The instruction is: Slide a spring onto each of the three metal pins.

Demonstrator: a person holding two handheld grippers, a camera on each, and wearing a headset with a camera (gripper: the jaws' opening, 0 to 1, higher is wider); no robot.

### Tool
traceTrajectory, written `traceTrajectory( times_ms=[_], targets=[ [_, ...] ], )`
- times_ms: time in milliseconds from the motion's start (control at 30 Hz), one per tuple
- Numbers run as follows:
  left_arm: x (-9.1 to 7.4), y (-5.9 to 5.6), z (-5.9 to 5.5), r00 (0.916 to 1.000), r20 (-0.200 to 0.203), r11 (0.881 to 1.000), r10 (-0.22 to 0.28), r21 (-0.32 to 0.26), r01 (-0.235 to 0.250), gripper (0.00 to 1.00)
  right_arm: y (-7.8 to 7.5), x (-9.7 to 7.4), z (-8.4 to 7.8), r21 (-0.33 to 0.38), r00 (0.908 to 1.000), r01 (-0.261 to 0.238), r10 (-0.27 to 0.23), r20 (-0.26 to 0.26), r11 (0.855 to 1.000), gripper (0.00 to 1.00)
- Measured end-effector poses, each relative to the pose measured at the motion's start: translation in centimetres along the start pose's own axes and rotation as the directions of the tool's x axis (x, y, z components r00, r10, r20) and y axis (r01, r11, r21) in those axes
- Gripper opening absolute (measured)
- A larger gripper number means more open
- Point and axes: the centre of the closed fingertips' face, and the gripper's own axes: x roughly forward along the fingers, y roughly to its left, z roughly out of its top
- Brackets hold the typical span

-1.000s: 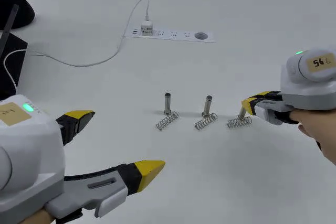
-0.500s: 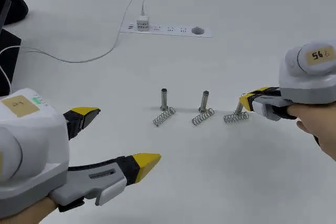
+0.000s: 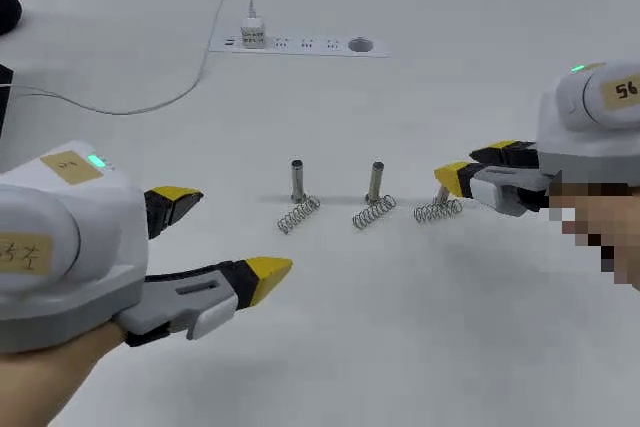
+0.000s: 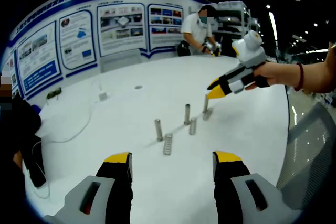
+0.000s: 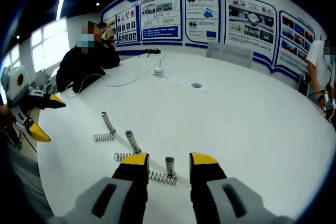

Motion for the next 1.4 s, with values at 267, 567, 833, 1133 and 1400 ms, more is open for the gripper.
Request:
traceTrajectory(
  times_ms=[267, 567, 833, 1133, 1400],
  targets=[
    [2.3, 0.7, -0.5, 0.999, -0.037, 0.999, -0.023, 0.032, 0.024, 0.57, 0.3, -0.8, 0.9, 0.008, 0.997, -0.028, 0.027, 0.073, 1.0, 0.44],
    [4.9, 1.1, -1.4, 0.9956, -0.083, 0.996, -0.044, 0.074, 0.05, 0.51, 0.7, -2.2, 1.6, 0.009, 0.9879, -0.056, 0.054, 0.145, 0.998, 0.54],
    [6.5, 1.5, -2.8, 0.9904, -0.128, 0.995, -0.053, 0.08, 0.063, 0.46, 0.9, -3.2, 0.7, 0.009, 0.9874, -0.064, 0.062, 0.146, 0.998, 0.58],
    [7.5, 1.3, -3.5, 0.9868, -0.135, 0.996, -0.089, -0.003, 0.09, 0.41, 1.9, -4.4, 0.0, 0.009, 0.982, -0.101, 0.098, 0.161, 0.995, 0.61],
    [7.9, 1.3, -3.5, 0.9868, -0.132, 0.996, -0.094, -0.017, 0.092, 0.38, 2.9, -4.8, -0.3, 0.019, 0.9771, -0.132, 0.127, 0.171, 0.991, 0.65]
  ],
)
